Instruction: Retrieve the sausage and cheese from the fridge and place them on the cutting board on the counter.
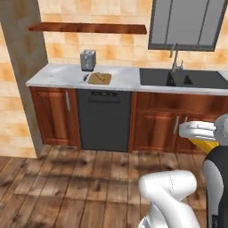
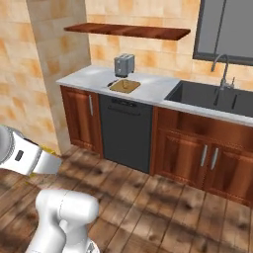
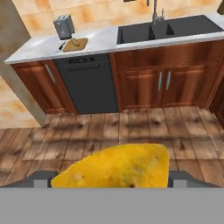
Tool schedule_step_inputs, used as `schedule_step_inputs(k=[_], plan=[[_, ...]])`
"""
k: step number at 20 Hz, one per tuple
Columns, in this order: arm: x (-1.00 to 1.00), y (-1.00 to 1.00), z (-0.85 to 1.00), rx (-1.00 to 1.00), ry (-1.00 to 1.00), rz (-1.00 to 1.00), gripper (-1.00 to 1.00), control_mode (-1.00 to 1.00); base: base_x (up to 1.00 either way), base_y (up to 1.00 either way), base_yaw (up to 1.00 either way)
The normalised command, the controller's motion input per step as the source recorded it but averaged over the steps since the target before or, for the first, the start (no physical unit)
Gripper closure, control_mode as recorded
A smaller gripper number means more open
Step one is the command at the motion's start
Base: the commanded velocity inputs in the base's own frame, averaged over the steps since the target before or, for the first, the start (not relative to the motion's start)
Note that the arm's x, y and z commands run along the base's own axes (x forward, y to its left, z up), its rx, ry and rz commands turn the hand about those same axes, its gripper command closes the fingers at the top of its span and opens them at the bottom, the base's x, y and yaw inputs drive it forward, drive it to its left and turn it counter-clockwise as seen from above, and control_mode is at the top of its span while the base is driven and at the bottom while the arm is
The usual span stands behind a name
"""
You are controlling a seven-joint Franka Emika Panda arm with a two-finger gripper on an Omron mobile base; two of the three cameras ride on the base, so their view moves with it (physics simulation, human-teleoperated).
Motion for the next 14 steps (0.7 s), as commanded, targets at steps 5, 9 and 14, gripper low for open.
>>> schedule_step_inputs(k=[5, 9, 14], plan=[[0.0, 0.0, 0.0, 0.0, 0.0, 0.0, 1.0, 1.0, 1.0, -0.02, -0.01], [0.0, 0.0, 0.0, 0.0, 0.0, 0.0, 1.0, 1.0, 1.0, 0.45, -0.02], [0.0, 0.0, 0.0, 0.0, 0.0, 0.0, 1.0, 1.0, 0.87, 0.9, 0.0]])
